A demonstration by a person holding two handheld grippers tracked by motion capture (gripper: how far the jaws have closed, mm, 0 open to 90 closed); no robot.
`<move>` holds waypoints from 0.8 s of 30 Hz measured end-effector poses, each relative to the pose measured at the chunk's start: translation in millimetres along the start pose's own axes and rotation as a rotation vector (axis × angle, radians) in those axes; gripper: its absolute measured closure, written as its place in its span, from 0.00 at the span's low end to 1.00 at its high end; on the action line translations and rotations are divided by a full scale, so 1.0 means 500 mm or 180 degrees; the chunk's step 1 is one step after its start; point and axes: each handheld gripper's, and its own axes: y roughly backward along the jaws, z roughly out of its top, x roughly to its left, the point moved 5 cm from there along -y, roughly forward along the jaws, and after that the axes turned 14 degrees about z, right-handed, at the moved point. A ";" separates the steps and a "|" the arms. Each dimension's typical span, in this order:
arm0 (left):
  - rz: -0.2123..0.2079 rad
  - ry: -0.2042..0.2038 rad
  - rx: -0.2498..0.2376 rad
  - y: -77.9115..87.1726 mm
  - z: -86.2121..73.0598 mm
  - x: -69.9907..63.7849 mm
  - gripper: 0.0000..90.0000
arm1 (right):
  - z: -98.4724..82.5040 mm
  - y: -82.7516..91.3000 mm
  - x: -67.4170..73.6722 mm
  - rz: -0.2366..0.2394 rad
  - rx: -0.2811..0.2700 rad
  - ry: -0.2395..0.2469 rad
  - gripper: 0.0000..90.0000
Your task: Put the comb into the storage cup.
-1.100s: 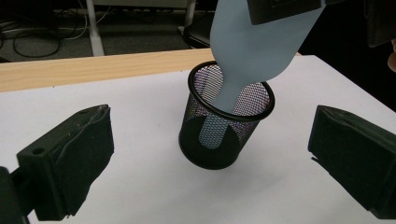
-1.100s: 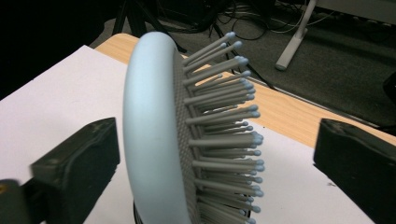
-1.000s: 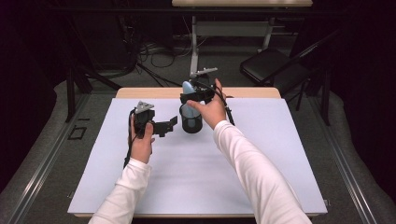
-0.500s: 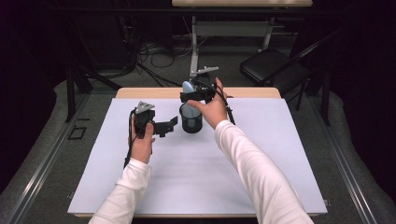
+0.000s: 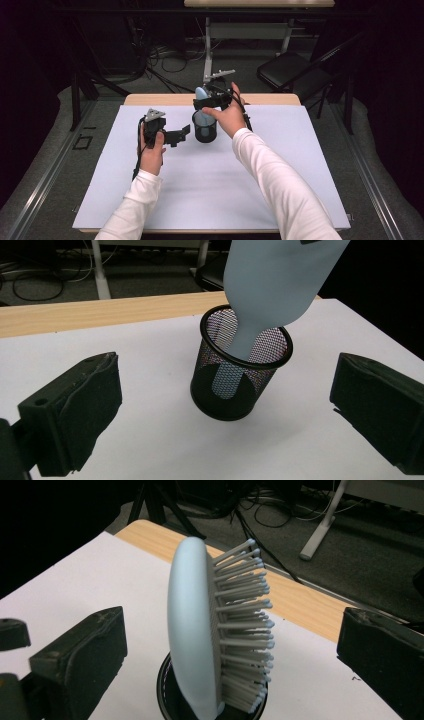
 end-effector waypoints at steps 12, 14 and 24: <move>-0.0011 0.0011 0.0010 0.002 0.001 0.005 0.01 | -0.001 0.031 0.005 0.0076 0.0118 0.0054 0.00; -0.0024 0.0023 0.0018 0.003 0.002 0.007 0.01 | -0.001 0.037 0.005 0.0095 0.0111 0.0051 0.00; -0.0020 0.0053 0.0012 0.007 0.008 0.016 0.01 | -0.008 0.073 -0.014 0.0163 0.0094 0.0061 0.00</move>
